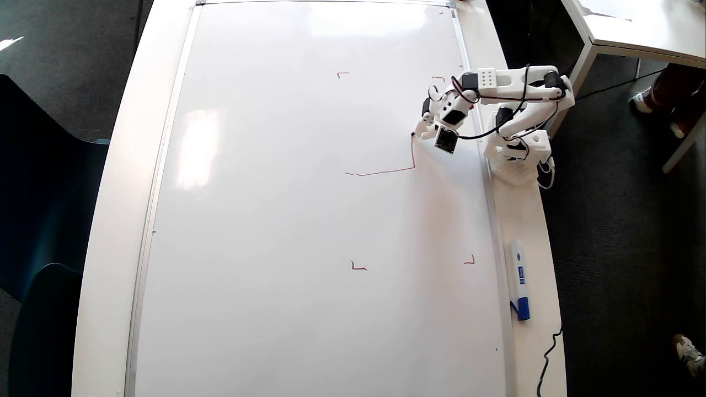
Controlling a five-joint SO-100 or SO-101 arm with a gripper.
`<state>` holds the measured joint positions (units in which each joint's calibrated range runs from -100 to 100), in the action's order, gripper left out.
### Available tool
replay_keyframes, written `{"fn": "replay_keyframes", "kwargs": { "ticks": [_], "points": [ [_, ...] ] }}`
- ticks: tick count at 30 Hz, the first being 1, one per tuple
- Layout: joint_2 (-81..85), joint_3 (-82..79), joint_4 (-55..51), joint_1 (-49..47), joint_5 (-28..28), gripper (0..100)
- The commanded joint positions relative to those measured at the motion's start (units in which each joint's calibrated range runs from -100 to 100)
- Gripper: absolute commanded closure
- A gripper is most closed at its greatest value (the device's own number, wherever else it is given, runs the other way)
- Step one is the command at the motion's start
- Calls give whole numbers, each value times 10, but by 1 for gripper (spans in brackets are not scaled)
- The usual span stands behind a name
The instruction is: Draw on a whiteboard a robot head using a pen attached to the gripper
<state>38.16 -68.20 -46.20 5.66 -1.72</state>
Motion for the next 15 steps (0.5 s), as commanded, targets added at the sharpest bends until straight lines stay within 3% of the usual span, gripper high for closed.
{"fn": "replay_keyframes", "kwargs": {
  "ticks": [1,15],
  "points": [
    [6,1,19,52,23,99],
    [0,3,54,125,57,99]
  ]
}}
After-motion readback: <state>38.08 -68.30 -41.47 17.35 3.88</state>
